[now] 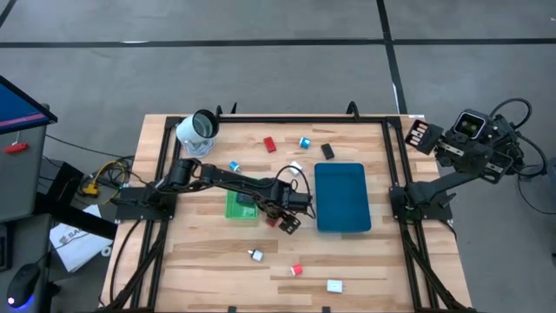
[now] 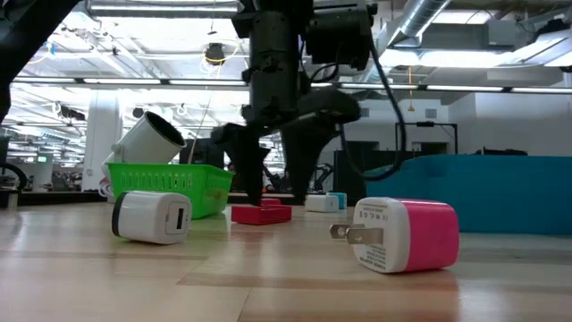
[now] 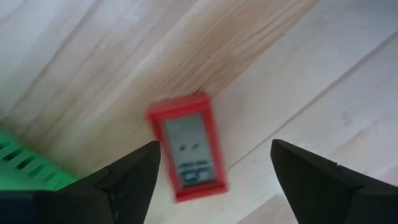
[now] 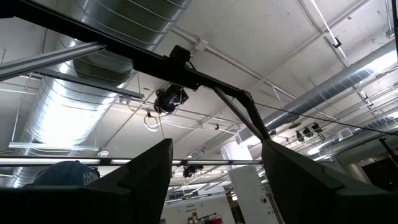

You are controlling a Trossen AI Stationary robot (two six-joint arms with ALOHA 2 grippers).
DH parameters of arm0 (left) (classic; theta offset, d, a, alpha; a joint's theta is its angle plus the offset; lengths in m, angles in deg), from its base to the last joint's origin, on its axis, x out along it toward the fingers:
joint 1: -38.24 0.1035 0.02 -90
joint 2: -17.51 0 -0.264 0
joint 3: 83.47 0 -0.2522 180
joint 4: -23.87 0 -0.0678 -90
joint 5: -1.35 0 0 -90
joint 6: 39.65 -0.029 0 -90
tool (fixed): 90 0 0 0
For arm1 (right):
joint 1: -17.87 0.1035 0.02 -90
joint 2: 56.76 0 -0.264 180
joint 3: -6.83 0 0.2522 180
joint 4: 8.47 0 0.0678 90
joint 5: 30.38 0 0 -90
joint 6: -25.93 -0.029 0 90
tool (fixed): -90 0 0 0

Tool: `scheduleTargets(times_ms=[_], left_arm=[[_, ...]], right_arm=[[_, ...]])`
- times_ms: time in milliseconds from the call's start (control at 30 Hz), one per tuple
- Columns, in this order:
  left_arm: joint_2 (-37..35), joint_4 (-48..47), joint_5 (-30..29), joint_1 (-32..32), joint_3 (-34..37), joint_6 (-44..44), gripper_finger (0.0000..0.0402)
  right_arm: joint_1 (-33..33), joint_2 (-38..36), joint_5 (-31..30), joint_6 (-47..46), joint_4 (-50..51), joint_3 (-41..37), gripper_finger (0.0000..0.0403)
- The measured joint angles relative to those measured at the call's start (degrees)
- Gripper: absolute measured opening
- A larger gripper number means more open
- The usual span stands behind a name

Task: Pick & Place Office items
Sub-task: Put the bottom red digital timer into the green basket

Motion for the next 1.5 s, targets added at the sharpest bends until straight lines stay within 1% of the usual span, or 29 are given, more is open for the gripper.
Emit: scheduleTargets(times_ms=[167,300,733,933,1133,1267,1500], left_arm=[[0.6,-0.2,0.1,0.0,-0.1,1.0,0.0301],[1.7,-0.1,1.6,0.0,0.1,1.8,0.0301],[1.7,0.5,2.7,-0.2,0.1,2.5,0.0301],[1.7,0.5,4.7,-1.2,0.1,2.5,0.0301],[1.7,0.5,4.9,-2.3,0.1,3.8,0.0299],[2.0,0.5,5.0,-2.4,0.0,5.2,0.0277],[2.2,1.3,5.1,-2.3,0.0,5.6,0.0197]], right_arm=[[0.0,0.0,0.2,0.0,0.0,0.0,0.0240],[0.0,0.0,0.3,-0.3,0.0,0.0,0.0240],[0.0,0.0,1.5,-0.8,0.0,0.0,0.0240],[0.1,0.0,1.8,-0.9,0.0,0.0,0.0240],[1.9,-0.3,1.8,0.2,-0.1,0.0,0.0240],[2.7,-0.6,1.7,1.0,0.1,0.0,0.0240],[2.8,-0.9,1.7,1.1,0.1,0.0,0.0240]])
